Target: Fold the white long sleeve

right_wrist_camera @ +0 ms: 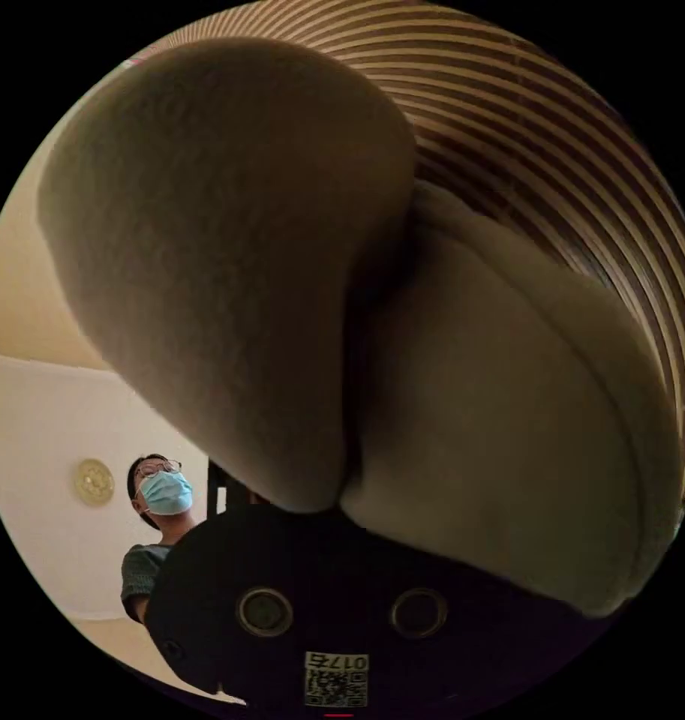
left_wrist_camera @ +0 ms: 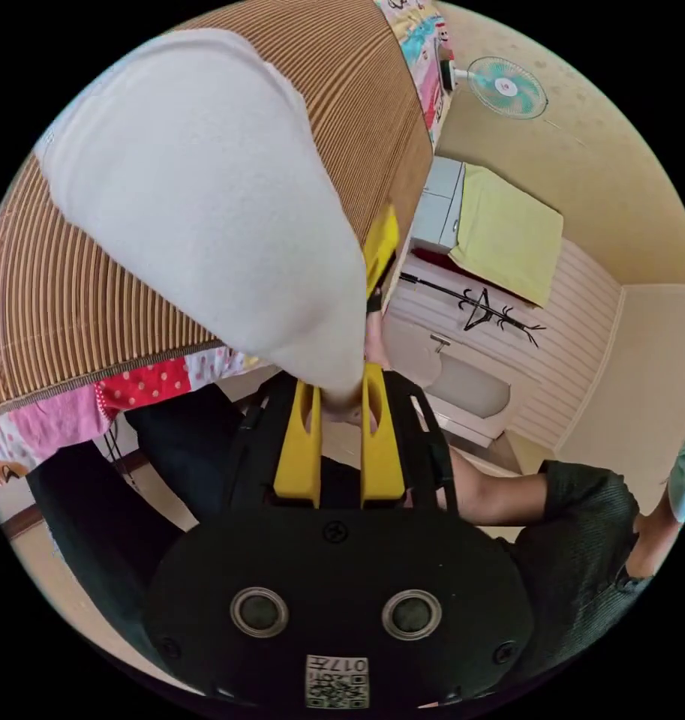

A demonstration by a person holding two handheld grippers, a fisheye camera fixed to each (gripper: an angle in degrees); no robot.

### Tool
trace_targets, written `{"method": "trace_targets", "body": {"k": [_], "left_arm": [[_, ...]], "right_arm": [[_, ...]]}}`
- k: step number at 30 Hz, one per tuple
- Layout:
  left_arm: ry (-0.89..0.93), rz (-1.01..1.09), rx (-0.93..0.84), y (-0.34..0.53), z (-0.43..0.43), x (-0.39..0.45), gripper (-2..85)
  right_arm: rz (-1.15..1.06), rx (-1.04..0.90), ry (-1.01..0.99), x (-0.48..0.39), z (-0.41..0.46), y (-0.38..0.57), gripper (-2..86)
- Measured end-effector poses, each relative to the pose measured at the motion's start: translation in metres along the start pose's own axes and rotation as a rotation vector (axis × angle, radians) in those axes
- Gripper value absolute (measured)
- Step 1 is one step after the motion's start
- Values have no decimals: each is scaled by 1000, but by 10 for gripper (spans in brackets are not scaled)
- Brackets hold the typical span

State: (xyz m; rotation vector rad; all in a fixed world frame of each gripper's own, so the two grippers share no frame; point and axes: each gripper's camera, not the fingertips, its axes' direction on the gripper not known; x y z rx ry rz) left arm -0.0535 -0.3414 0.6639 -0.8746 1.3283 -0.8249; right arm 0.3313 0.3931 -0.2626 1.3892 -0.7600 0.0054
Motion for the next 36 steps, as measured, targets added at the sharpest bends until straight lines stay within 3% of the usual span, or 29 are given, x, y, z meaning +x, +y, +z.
{"method": "trace_targets", "body": {"k": [5, 7, 9, 13, 16, 17, 18, 21, 23, 28, 32, 36], "left_arm": [[-123, 336, -84, 38, -16, 116, 84], [-192, 380, -96, 56, -24, 140, 80], [-262, 391, -98, 72, -34, 150, 79], [-357, 248, -71, 108, -65, 127, 80], [-346, 124, 11, 142, -98, 95, 77], [-363, 75, 43, 158, -112, 78, 72], [-374, 44, 59, 167, -119, 69, 69], [-360, -147, 193, 220, -162, 20, 58], [-290, -252, 353, 270, -200, -9, 50], [-202, -396, 625, 366, -246, -44, 28], [-317, -483, 609, 417, -253, -71, 0], [-315, -467, 648, 439, -261, -85, -1]], "right_arm": [[-383, -47, -3, -101, -27, 7, 216], [-539, -23, -28, -146, -56, 20, 204], [-729, 36, -30, -201, -107, 44, 191], [-853, 158, 89, -255, -200, 79, 172], [-637, 379, 266, -246, -299, 103, 156], [-457, 557, 265, -220, -340, 124, 149], [-247, 770, 183, -180, -372, 159, 128], [174, 1145, -144, -74, -364, 259, 44], [286, 1246, -222, -28, -327, 297, 27], [311, 1091, -232, 53, -224, 288, 9], [225, 870, -281, 72, -138, 212, 6], [-7, 536, -212, 16, -66, 122, 5]]}}
